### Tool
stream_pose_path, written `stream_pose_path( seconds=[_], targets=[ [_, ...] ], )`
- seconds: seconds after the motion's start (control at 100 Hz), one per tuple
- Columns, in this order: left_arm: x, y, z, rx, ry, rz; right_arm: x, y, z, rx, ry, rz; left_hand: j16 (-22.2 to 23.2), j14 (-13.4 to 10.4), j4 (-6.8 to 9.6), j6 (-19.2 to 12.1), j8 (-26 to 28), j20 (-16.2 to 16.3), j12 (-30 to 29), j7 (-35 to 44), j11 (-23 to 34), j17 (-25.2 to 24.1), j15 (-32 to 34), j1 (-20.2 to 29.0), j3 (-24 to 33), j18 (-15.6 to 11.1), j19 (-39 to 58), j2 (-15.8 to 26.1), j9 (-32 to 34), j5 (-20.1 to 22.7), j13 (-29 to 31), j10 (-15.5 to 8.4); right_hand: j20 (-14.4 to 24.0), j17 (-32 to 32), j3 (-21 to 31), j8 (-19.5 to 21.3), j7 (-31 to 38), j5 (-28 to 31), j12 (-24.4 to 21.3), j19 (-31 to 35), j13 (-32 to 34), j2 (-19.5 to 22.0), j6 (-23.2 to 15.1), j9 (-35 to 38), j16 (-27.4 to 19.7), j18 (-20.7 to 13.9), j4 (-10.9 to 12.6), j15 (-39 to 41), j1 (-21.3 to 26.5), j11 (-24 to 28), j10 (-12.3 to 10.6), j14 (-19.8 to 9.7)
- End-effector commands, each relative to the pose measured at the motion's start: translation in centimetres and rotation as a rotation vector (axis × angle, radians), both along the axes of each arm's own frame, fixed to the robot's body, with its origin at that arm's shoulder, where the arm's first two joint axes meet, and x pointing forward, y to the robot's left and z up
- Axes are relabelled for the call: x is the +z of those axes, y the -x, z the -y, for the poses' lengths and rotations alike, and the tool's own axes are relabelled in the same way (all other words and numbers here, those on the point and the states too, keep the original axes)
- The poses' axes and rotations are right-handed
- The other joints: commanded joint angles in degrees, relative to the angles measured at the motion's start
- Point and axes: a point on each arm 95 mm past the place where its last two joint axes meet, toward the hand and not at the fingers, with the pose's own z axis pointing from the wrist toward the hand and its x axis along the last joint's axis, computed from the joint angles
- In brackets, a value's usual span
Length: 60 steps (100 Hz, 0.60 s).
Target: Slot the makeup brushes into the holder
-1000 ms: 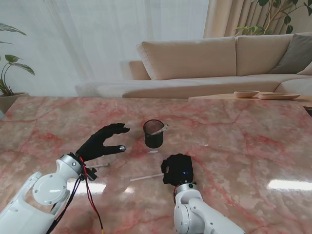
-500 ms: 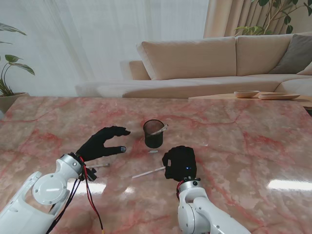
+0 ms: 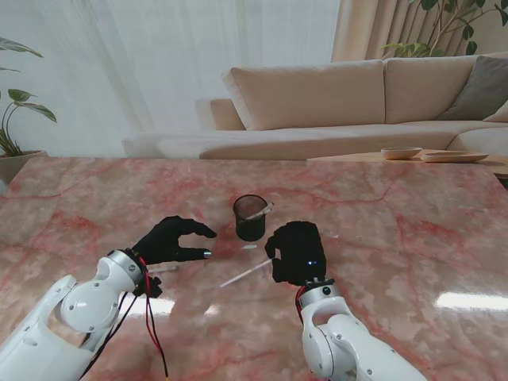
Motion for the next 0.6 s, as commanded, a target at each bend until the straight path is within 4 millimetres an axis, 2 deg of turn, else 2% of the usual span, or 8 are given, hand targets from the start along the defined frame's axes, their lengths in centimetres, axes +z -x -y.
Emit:
stream_pose_path(
  seconds=[0.0, 0.15, 0.22, 0.32, 0.59],
  targets=[
    [0.0, 0.1, 0.8, -0.023, 0.002, -0.008, 0.5, 0.1, 0.0, 0.010, 0.003, 0.010, 1.06, 1.33, -1.11, 0.65, 0.71, 0.70, 0.73, 0.22, 1.48, -0.16, 1.44, -1.31, 1.08, 0.33, 2.87, -0.89, 1.85, 1.85, 1.53, 0.61, 1.13, -0.64, 1.92, 3.54, 6.87, 5.05, 1.13, 0.87, 0.34, 3.08, -1.84, -0.08, 0.64, -1.08, 1.97, 0.36, 2.16, -0.69, -0.21, -1.21],
    [0.1, 0.0, 1.8, -0.042, 0.000, -0.045, 1.7, 0.2, 0.1, 0.044, 0.013, 0.054, 1.67, 2.48, -1.21, 2.48, -0.21, 0.10, 0.87, -1.38, 1.67, -0.37, 2.36, -2.01, 3.78, 1.21, 7.64, -1.37, 2.64, 2.58, 2.91, 2.44, 1.07, -0.65, 1.73, 3.63, 6.71, 5.02, 1.24, 0.74, 0.22, 3.22, -1.96, -0.19, 0.59, -1.00, 2.04, 0.18, 2.17, -0.94, -0.16, -1.14],
    [0.2, -0.3, 2.3, -0.042, 0.014, -0.059, 2.3, 0.2, 0.1, 0.064, 0.019, 0.073, 2.16, 3.17, -1.63, 3.15, -0.54, -0.16, 1.15, -1.71, 2.30, -0.71, 3.47, -2.50, 8.71, 1.95, 11.44, -3.54, 4.66, 4.54, 4.70, 3.07, 1.03, -0.70, 1.65, 3.67, 6.61, 4.96, 1.24, 0.66, 0.19, 3.30, -2.05, -0.26, 0.57, -1.02, 2.08, 0.09, 2.14, -1.07, -0.14, -1.13],
    [0.5, -0.6, 2.8, -0.039, 0.016, -0.076, 2.9, 0.2, 0.1, 0.091, 0.028, 0.098, 2.74, 3.86, -2.08, 3.04, -1.17, -0.44, 1.47, -2.44, 3.11, -0.36, 5.09, -2.97, 12.59, 3.01, 15.57, -5.70, 7.80, 6.83, 7.57, 2.88, 0.97, -0.75, 1.53, 3.74, 6.47, 4.94, 1.25, 0.55, 0.21, 3.36, -2.31, -0.30, 0.56, -0.99, 2.10, 0.05, 2.09, -1.19, -0.17, -1.12],
    [1.3, -1.4, 4.2, -0.066, 0.017, -0.115, 4.0, -0.4, -0.1, 0.157, 0.052, 0.141, 3.44, 3.87, -2.83, 2.37, -1.83, -1.85, 1.93, -2.96, 4.48, 0.62, 7.40, -4.00, 16.94, 3.61, 18.72, -8.99, 12.61, 10.23, 11.86, 1.98, 0.75, -0.97, 1.36, 4.04, 6.11, 5.00, 1.24, 0.13, 0.00, 3.49, -2.84, -0.46, 0.53, -1.01, 2.15, -0.16, 1.99, -1.54, -0.41, -1.23]
  ],
)
